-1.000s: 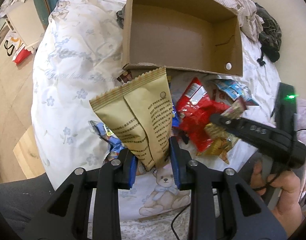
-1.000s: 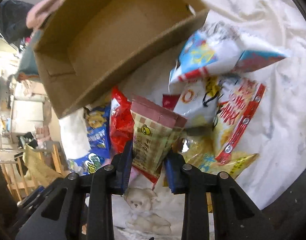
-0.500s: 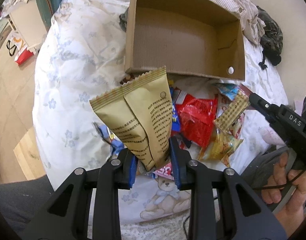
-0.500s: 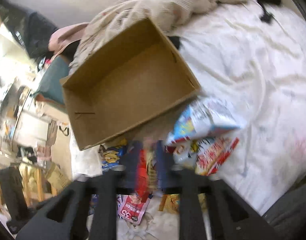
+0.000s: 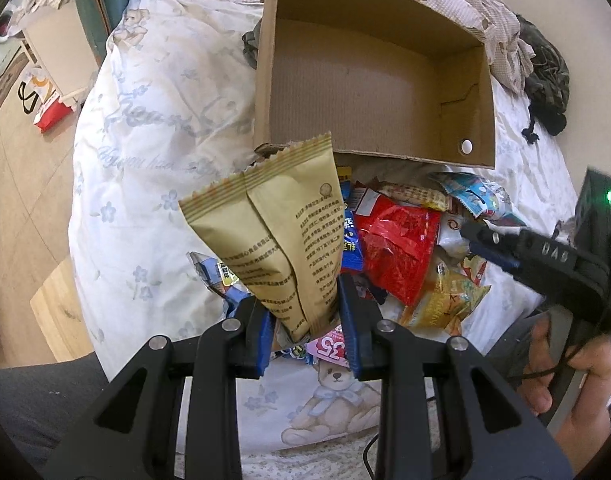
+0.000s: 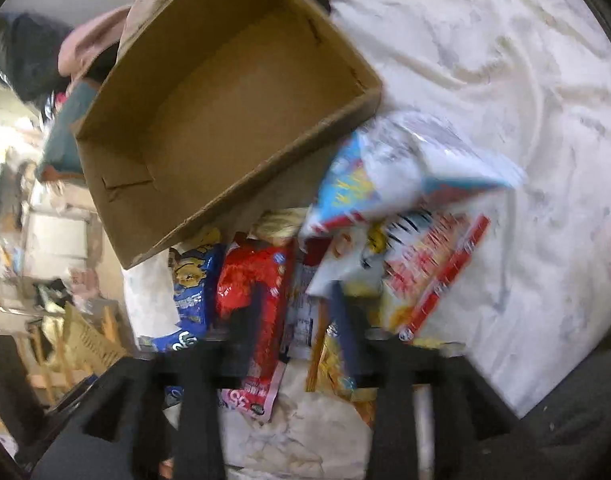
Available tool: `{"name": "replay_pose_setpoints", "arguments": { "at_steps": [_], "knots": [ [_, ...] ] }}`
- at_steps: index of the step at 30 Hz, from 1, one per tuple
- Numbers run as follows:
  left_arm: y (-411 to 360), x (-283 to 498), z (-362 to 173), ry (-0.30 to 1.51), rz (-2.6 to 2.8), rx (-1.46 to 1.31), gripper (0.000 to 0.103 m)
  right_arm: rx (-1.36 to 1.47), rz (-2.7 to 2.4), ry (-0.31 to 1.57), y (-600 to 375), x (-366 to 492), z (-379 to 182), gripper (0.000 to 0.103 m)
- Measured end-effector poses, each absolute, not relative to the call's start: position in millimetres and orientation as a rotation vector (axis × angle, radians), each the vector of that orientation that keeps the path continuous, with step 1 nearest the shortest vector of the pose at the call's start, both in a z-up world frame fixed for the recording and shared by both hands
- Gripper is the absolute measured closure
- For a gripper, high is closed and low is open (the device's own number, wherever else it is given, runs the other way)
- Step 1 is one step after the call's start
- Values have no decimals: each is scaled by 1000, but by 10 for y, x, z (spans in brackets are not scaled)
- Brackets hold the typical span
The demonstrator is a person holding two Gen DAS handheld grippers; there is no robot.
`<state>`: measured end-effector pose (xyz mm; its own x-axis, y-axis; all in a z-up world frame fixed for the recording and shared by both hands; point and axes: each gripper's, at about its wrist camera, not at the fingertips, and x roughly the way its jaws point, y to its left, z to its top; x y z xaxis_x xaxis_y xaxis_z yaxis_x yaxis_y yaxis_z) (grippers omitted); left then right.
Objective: Organize snacks
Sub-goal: 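Grasp the pink-and-white pouch with the right gripper while the left holds the tan bag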
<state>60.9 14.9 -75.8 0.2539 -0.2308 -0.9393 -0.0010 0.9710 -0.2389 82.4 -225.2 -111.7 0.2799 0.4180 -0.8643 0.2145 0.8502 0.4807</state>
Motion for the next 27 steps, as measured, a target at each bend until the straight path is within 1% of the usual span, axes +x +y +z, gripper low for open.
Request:
{"name": "replay_pose_setpoints", "arguments": {
  "at_steps": [1, 4, 5, 8, 10, 14, 18, 22, 24, 27],
  "knots": [
    [153, 612, -758, 1309, -157, -211, 78, 552, 159, 1288, -2196, 861, -1075, 44],
    [172, 606, -734, 1298, -154, -215, 78, 394, 207, 1278, -1907, 1060, -940, 45],
    [178, 603, -728, 1295, -153, -214, 78, 314, 207, 1287, -1782, 1163, -922, 46],
    [199, 600, -720, 1293, -153, -222, 78, 88, 192, 1319, -1523, 1425, -1024, 46],
    [236, 599, -711, 1291, -150, -230, 78, 4, 213, 1359, -1433, 1515, -1123, 46],
    [310, 590, -693, 1284, -135, -247, 78, 126, 284, 1386, -1514, 1374, -1101, 46],
    [371, 599, -649, 1269, -105, -280, 78, 277, 396, 1449, -1461, 892, -1120, 46],
    [347, 602, -585, 1239, -103, -266, 78, 449, 350, 1588, -1333, 525, -1496, 46],
    [333, 594, -565, 1224, -103, -251, 78, 509, 252, 1621, -1328, 446, -1725, 46],
    [335, 584, -561, 1214, -99, -235, 78, 545, 149, 1620, -1278, 422, -1955, 46]
  ]
}}
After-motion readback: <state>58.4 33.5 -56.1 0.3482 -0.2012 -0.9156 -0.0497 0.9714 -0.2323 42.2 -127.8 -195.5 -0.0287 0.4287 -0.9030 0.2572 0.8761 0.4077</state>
